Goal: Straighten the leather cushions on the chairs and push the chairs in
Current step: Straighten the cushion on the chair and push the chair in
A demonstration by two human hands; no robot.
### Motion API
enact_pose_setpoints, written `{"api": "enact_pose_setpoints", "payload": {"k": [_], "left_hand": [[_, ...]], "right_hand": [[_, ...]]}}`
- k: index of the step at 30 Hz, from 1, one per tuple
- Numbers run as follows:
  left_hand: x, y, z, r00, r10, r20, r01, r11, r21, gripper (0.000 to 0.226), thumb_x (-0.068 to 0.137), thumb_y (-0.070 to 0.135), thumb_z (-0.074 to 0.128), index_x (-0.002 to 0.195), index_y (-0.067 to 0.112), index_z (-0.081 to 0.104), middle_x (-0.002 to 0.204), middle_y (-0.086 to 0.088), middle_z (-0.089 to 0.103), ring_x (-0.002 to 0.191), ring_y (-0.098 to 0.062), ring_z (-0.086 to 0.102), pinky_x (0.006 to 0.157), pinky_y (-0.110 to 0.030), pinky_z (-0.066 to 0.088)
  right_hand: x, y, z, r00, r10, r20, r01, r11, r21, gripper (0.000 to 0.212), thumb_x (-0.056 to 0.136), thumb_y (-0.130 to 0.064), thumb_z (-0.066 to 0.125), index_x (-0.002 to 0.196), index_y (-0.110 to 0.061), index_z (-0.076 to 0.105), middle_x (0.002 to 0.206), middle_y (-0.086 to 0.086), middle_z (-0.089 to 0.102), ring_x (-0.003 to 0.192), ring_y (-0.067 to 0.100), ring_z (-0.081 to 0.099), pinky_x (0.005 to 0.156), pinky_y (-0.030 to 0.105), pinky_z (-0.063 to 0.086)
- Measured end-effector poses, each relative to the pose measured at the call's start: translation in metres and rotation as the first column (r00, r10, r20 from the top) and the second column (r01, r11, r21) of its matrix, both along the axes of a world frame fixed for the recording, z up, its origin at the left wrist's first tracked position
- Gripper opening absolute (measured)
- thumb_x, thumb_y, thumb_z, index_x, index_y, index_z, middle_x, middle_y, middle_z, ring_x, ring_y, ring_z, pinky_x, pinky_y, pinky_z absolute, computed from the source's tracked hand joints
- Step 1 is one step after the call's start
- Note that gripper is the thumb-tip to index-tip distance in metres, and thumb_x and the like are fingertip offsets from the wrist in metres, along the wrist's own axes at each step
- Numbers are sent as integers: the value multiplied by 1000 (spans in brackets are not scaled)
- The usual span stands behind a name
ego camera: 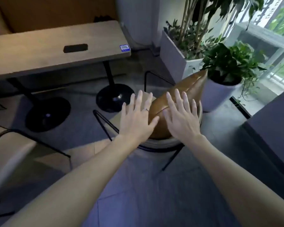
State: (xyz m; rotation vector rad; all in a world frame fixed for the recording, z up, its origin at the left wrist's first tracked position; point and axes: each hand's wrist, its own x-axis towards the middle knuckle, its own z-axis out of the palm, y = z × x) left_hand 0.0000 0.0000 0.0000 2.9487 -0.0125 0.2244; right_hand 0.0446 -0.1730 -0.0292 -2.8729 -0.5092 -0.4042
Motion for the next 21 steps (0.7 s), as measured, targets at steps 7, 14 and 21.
{"api": "enact_pose_setpoints", "payload": {"k": [7, 14, 21], "left_hand": [[11, -12, -59, 988, 13, -153, -33, 991, -127, 74, 102, 54, 40, 164, 30, 9, 172, -8, 14, 156, -34, 18, 120, -50, 25], [6, -11, -73, 983, 8, -183, -70, 941, -332, 73, 103, 50, 44, 162, 38, 2, 172, 5, 3, 141, -32, 45, 103, -52, 52], [7, -4, -80, 988, 21, -150, -112, 770, -629, 82, 95, 44, 64, 160, 41, 14, 166, 11, 24, 141, -19, 43, 108, -37, 45]], "right_hand": [[11, 2, -55, 991, -35, -128, 44, 997, 70, 60, 106, -55, 13, 160, -31, 18, 169, 6, 20, 155, 29, 10, 123, 57, 12], [8, 12, -66, 987, -58, -153, 76, 990, 117, 61, 105, -55, 10, 161, -32, 13, 171, 3, 12, 156, 27, 2, 124, 55, 8], [7, 14, -68, 980, -67, -187, 90, 989, 114, 61, 104, -55, 10, 161, -34, 8, 171, 1, 6, 156, 25, -4, 124, 54, 3]]}}
